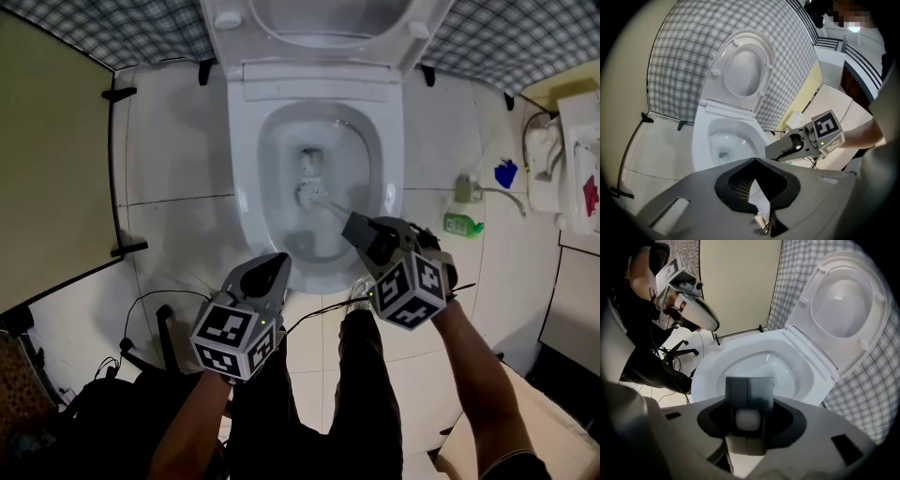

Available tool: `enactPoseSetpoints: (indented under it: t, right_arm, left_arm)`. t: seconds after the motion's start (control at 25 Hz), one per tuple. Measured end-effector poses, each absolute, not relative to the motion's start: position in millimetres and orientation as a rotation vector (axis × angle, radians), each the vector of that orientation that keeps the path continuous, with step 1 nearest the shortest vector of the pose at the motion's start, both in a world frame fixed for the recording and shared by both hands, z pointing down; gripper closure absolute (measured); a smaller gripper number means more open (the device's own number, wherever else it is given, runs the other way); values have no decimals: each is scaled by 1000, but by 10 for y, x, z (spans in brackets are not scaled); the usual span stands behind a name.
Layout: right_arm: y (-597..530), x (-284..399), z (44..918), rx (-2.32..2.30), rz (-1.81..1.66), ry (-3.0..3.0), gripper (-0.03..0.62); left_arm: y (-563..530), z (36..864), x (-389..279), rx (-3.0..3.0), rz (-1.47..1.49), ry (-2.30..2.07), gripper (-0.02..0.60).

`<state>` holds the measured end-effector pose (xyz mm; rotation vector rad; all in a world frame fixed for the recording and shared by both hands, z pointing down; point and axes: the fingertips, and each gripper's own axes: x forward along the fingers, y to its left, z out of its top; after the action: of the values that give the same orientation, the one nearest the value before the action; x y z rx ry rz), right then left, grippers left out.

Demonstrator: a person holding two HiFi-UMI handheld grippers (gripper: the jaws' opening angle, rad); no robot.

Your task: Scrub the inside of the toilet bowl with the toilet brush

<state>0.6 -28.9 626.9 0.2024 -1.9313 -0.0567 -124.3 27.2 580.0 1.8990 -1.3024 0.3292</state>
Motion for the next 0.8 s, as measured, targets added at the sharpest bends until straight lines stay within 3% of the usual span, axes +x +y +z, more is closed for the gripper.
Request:
enactPoseSetpoints:
  t: [0.28,0.8]
  right_arm:
    - [-746,-281,6429,364,161,-2055,406]
    - [-1237,-593,6026,528,-8,-2140,407]
  left_arm:
    - [280,5872,-1284,1889,332,-1298,572]
    - [239,5895,-1365,1888,339,-1300,572]
